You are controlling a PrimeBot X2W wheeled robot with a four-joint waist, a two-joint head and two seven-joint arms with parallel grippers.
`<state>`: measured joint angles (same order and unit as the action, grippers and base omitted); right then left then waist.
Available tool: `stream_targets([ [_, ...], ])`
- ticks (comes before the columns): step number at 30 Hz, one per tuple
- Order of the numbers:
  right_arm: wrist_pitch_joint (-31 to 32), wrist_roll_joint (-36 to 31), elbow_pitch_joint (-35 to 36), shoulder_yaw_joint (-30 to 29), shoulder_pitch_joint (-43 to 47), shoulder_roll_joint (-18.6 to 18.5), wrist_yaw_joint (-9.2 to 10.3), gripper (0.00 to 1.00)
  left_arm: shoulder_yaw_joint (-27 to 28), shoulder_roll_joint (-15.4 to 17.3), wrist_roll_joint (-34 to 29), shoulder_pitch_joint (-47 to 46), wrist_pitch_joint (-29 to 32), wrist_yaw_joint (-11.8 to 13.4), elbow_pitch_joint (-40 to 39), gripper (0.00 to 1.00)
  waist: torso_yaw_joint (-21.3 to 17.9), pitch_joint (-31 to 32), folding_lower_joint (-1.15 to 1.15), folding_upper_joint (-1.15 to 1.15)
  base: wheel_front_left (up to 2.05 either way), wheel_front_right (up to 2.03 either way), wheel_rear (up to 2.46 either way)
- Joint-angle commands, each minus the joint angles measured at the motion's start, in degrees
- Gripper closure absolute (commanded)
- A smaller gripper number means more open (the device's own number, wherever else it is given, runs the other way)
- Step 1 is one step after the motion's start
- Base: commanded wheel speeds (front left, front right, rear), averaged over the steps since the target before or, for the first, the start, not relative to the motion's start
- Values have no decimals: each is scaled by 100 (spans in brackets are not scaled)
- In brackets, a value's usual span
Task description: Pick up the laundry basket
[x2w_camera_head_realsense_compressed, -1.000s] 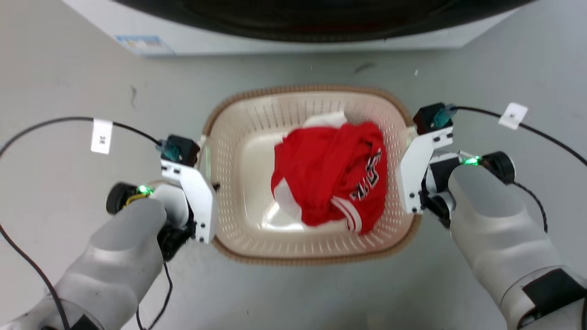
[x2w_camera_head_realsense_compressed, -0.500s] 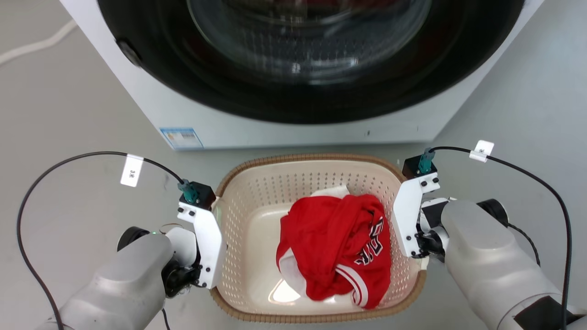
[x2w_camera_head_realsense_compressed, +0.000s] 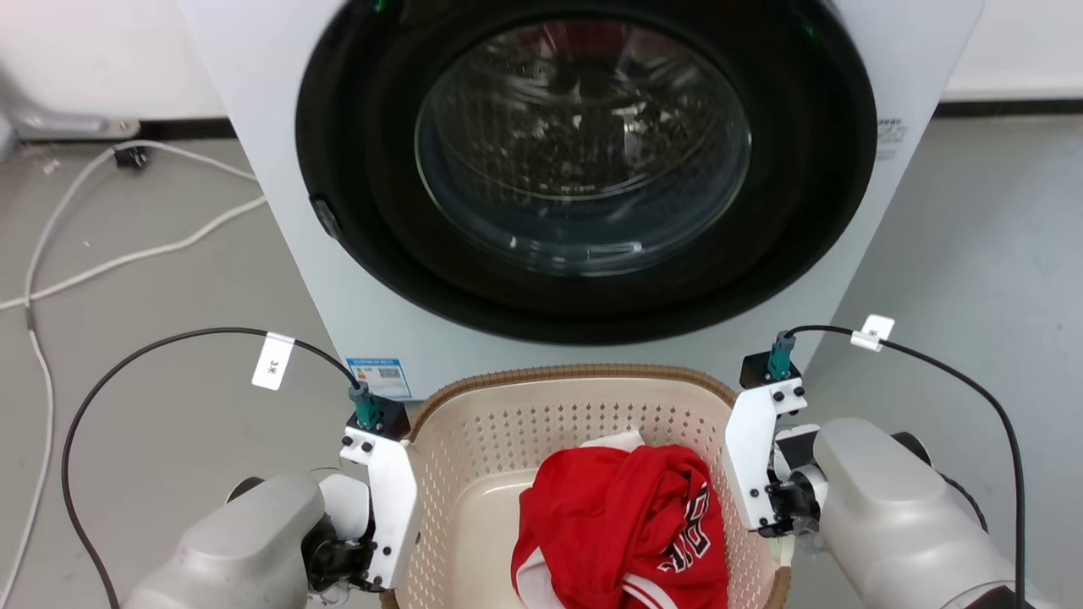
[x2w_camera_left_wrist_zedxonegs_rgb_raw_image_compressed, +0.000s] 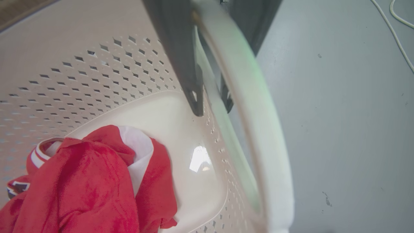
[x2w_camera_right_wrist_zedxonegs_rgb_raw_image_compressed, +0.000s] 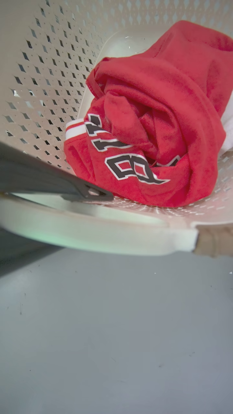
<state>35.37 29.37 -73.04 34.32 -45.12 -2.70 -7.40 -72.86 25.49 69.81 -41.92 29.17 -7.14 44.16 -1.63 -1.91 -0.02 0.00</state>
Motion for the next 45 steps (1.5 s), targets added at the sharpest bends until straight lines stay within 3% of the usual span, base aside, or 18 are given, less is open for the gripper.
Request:
stream_targets([
  [1, 17, -23, 47, 60, 33, -118, -16, 100, -58, 43, -23, 90, 133, -58, 26, 100, 52, 143, 2, 0, 0, 0, 0],
  [16, 234, 282, 169, 210, 52, -166, -16, 100, -78, -15, 143, 21, 660, -62, -8, 100, 114, 295, 2, 0, 0, 0, 0],
  [21, 245, 346, 168, 245, 58, -170, -16, 100, -86, -14, -60, 60, 951, -64, -78, 100, 126, 342, 2, 0, 0, 0, 0],
  [45, 327, 572, 120, 413, 38, -167, -17, 100, -83, -45, -18, 10, 921, -64, -126, 100, 81, 377, 2, 0, 0, 0, 0],
])
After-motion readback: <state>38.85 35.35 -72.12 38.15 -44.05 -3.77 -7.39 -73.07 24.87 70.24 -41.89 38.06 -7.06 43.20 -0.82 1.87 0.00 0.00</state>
